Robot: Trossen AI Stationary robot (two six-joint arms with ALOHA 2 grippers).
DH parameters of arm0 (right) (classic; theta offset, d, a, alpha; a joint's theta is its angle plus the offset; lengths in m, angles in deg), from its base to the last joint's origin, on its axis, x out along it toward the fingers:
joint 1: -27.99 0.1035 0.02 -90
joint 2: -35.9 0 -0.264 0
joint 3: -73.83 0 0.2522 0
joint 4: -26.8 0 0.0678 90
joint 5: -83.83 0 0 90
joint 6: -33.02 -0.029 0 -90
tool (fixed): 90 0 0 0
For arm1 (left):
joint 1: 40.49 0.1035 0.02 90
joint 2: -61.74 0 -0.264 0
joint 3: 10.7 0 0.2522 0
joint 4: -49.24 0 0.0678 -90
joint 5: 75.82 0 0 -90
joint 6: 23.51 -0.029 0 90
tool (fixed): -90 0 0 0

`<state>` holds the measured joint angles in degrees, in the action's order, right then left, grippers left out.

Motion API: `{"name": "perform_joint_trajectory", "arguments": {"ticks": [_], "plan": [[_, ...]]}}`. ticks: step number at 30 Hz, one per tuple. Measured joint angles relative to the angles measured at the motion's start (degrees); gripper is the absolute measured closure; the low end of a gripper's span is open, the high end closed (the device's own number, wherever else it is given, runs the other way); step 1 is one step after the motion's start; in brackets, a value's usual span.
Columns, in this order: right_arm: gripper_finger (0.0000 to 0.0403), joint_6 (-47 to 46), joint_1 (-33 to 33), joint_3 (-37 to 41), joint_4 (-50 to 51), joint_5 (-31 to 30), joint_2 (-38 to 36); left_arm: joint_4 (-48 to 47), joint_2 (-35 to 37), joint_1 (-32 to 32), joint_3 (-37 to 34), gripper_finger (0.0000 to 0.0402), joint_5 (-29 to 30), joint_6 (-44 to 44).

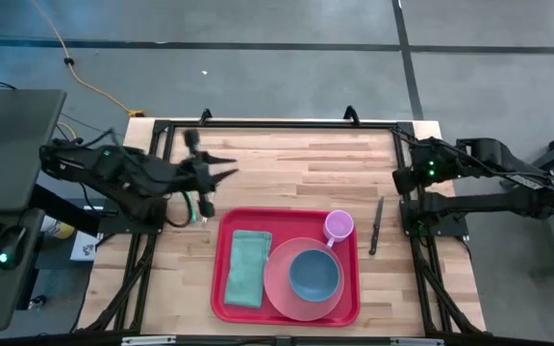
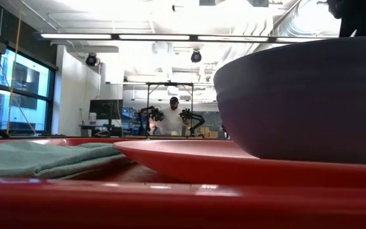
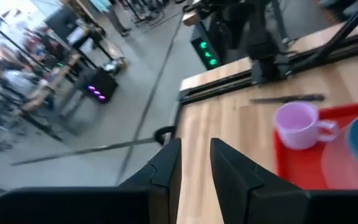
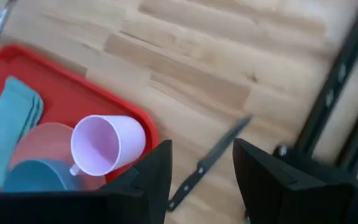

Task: Set up tray
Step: Put the black knife on top of the blue napkin to the left of the pink plate

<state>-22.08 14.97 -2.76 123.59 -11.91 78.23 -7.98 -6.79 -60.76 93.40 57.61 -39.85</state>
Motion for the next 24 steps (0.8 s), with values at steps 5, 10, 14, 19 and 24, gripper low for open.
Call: {"name": "perform_joint_trajectory", "arguments": {"ticks": [5,10,14,19,24], "plan": [[0.0254,-11.2,0.0,0.0,4.7,3.6,1.4,-1.3,4.1,0.0,0.0,0.0284,3.7,-6.6],[0.0254,-18.0,3.7,1.9,6.3,7.8,4.0,-4.4,7.6,0.0,-0.1,0.0284,4.2,-11.9],[0.0254,-25.1,9.0,10.2,4.3,15.1,4.1,-7.8,10.5,0.0,-0.1,0.0284,3.8,-12.0],[0.0254,-34.4,16.4,16.6,-4.4,17.3,2.7,-10.1,13.6,0.0,-0.1,0.0284,2.7,-10.3],[0.0254,-43.5,23.4,22.1,-14.0,16.0,2.8,-10.3,15.8,0.0,-0.1,0.0284,2.0,-10.0]]}}
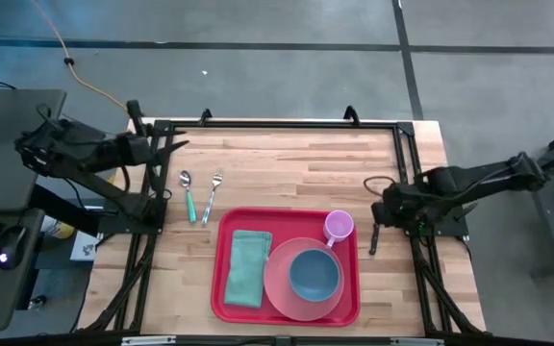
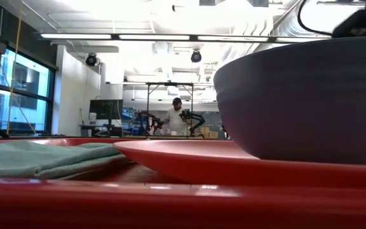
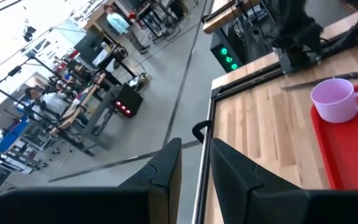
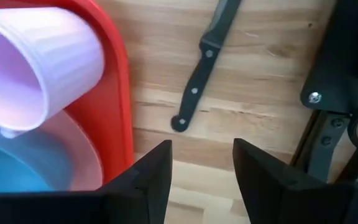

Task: Set up tray
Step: Put the black knife on top of the blue napkin to the left of the pink plate

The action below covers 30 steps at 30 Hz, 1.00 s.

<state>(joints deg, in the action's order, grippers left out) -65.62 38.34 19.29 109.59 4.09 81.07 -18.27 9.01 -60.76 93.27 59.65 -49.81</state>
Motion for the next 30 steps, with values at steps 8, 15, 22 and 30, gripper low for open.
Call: {"name": "perform_joint_trajectory", "arguments": {"ticks": [8,15,22,30], "plan": [[0.0254,-5.6,5.4,0.7,-3.5,-4.2,4.9,0.0,2.0,0.0,0.0,0.0284,0.0,-0.7],[0.0254,-7.8,7.6,9.8,-19.8,-1.8,9.1,-0.7,2.0,0.0,0.0,0.0284,-0.2,-2.1],[0.0254,-9.4,9.2,13.6,-20.9,0.0,10.1,-0.9,2.0,0.0,0.0,0.0284,-2.7,-2.1],[0.0252,-9.4,8.0,15.6,-24.5,-0.6,10.0,-0.9,2.0,0.0,0.0,0.0284,-2.7,-2.2]]}}
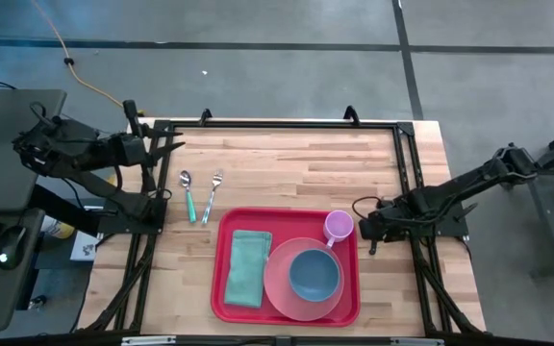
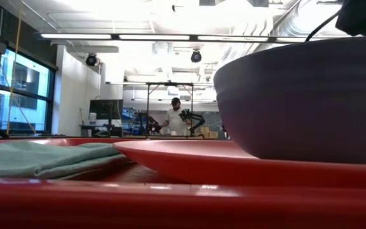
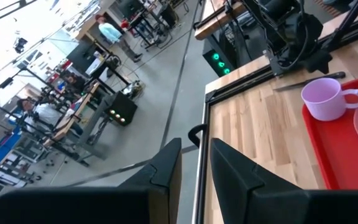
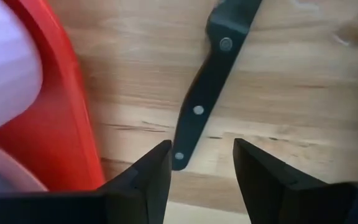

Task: Set up tray
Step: Put the black knife on top of the blue napkin to the left of the pink plate

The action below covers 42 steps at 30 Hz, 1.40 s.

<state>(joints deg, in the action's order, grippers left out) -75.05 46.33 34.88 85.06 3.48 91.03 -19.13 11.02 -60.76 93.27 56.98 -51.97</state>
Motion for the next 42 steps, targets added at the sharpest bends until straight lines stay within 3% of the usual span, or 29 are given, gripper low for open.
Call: {"name": "perform_joint_trajectory", "arguments": {"ticks": [13,17,21,29,42], "plan": [[0.0188,3.4,-2.4,0.0,0.6,-5.9,0.1,0.0,0.0,0.0,0.0,0.0284,0.1,-0.4],[0.0186,2.7,-3.1,3.3,-5.7,-5.4,0.6,0.0,0.0,0.0,0.0,0.0284,0.1,-0.4],[0.0193,0.7,-3.8,7.0,-11.8,-2.9,1.1,0.1,0.0,0.0,0.0,0.0284,0.1,-0.4],[0.0216,0.8,-4.5,7.2,-11.0,-2.7,1.4,0.5,0.3,0.0,0.0,0.0284,0.1,-0.2],[0.0304,1.0,-4.6,7.4,-9.3,-2.3,1.5,0.5,0.3,0.0,0.0,0.0284,0.4,-0.3]]}}
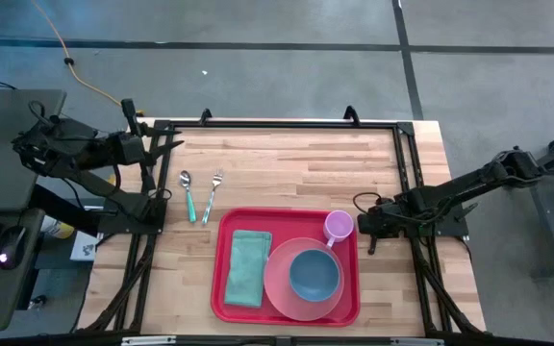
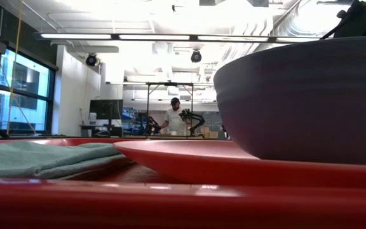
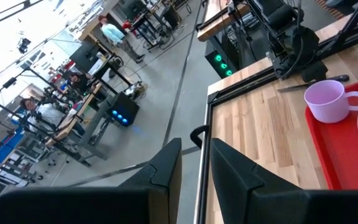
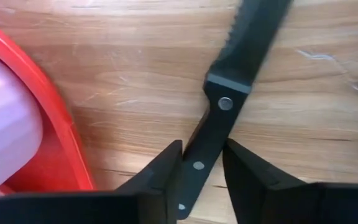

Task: Set up tray
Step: Put the black knife on top of the blue napkin to the left of the pink plate

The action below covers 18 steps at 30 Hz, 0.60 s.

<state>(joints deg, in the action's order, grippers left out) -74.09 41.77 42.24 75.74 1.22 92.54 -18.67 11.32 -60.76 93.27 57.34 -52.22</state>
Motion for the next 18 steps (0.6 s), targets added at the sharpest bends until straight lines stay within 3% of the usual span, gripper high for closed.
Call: {"name": "perform_joint_trajectory", "arguments": {"ticks": [10,18], "plan": [[0.0362,0.6,0.0,0.0,0.0,-0.5,0.0,0.0,0.0,0.0,0.0,0.0284,0.0,0.0],[0.0375,1.9,0.0,0.0,-0.6,-0.9,0.0,0.0,0.0,0.0,0.0,0.0284,0.0,0.0]]}}
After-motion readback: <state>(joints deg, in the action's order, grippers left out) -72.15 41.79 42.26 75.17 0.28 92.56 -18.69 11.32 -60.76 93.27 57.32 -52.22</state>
